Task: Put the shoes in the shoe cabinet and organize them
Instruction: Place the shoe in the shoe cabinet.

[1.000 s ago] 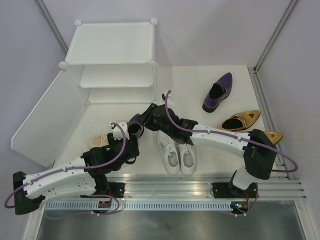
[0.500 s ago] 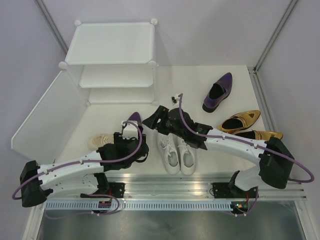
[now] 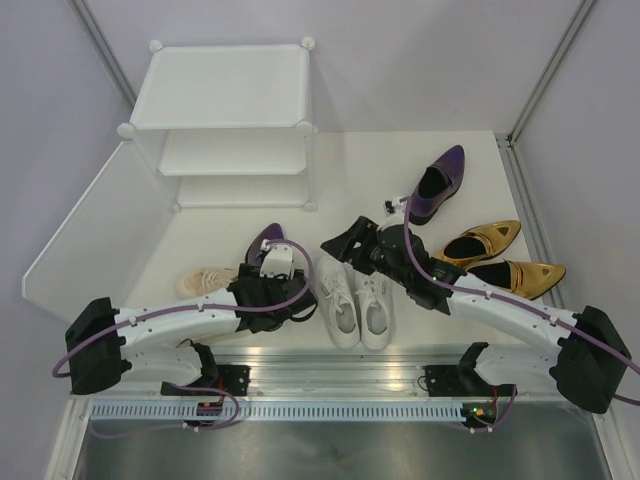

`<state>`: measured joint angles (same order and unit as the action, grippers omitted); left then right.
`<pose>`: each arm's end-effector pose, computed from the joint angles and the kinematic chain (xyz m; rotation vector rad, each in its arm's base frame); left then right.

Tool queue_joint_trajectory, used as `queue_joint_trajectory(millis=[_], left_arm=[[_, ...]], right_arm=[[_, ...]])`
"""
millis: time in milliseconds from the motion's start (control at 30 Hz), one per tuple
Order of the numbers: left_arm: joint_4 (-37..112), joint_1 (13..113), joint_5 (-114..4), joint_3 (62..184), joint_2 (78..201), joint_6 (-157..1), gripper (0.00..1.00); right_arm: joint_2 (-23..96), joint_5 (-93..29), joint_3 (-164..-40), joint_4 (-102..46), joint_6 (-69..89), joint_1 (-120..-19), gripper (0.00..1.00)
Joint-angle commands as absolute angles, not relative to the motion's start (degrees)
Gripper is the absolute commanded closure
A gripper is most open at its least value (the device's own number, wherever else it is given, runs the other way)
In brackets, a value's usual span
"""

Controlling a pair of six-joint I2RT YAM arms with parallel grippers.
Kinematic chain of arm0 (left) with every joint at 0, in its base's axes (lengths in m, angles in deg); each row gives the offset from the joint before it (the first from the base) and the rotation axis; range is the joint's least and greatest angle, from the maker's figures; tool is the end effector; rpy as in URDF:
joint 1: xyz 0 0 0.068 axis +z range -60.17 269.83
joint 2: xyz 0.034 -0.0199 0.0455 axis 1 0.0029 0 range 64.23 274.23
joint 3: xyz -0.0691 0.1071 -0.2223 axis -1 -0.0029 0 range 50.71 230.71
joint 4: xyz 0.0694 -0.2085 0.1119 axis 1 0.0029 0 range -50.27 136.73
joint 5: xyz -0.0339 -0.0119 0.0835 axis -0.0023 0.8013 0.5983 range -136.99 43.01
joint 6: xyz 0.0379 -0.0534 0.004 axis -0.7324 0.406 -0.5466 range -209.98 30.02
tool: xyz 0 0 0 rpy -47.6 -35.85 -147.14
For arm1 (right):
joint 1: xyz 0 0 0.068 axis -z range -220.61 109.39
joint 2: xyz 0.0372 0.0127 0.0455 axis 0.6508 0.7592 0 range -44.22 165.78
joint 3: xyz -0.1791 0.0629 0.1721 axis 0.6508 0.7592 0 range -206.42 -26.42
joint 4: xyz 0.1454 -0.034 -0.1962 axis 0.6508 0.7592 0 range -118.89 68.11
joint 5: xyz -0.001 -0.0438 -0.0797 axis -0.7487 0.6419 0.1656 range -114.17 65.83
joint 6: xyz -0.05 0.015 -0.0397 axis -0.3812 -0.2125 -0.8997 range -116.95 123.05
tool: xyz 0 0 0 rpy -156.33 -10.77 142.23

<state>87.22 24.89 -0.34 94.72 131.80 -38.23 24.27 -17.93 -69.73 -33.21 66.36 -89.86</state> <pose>0.1167 -0.1610 0.2016 0.0989 2.2826 0.1919 0.1866 0.2079 0.2554 0.3396 2.1022 1.1552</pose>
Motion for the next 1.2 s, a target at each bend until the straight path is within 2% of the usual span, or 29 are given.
queue_joint_trajectory(millis=[0, 233, 267, 300, 333, 400, 433, 467, 667, 900, 1167], left_arm=[[88.3, 25.4, 1.0, 97.3, 134.8, -35.9, 0.00], [88.9, 27.3, -0.1, 98.5, 138.3, -36.7, 0.01], [88.9, 27.4, -0.1, 98.9, 138.6, -37.0, 0.08], [88.9, 27.6, -0.1, 99.0, 138.8, -37.7, 0.21], [89.0, 28.0, -0.1, 99.3, 138.9, -37.9, 0.47], [89.0, 28.1, -0.1, 100.0, 138.4, -38.7, 0.76], [89.1, 28.3, -0.2, 100.3, 138.1, -38.8, 0.94], [89.2, 28.5, -0.3, 100.7, 137.8, -38.9, 0.98], [88.3, 31.0, -3.0, 100.6, 129.6, -37.1, 0.98], [76.2, 43.0, -18.1, 93.3, 109.2, -40.6, 0.98], [75.7, 49.9, -22.5, 93.9, 104.0, -40.6, 0.98]], right_arm=[[21.0, -19.2, -67.7, -35.2, 65.5, -88.7, 0.27], [18.3, -20.6, -64.7, -35.4, 65.3, -86.0, 0.25], [18.0, -20.7, -64.1, -35.4, 65.2, -85.9, 0.25], [17.5, -20.7, -63.8, -35.4, 65.2, -85.6, 0.25], [17.3, -20.9, -63.5, -35.5, 65.3, -85.2, 0.25], [16.5, -21.3, -62.7, -35.5, 65.3, -84.7, 0.25], [16.3, -21.7, -62.5, -35.5, 65.3, -84.4, 0.25], [16.0, -21.8, -62.2, -35.5, 65.3, -84.2, 0.25], [13.6, -22.3, -60.6, -35.5, 65.3, -82.8, 0.25], [13.3, -22.9, -59.4, -35.5, 65.6, -81.7, 0.25], [14.1, -23.5, -58.9, -35.9, 66.0, -81.3, 0.26]])
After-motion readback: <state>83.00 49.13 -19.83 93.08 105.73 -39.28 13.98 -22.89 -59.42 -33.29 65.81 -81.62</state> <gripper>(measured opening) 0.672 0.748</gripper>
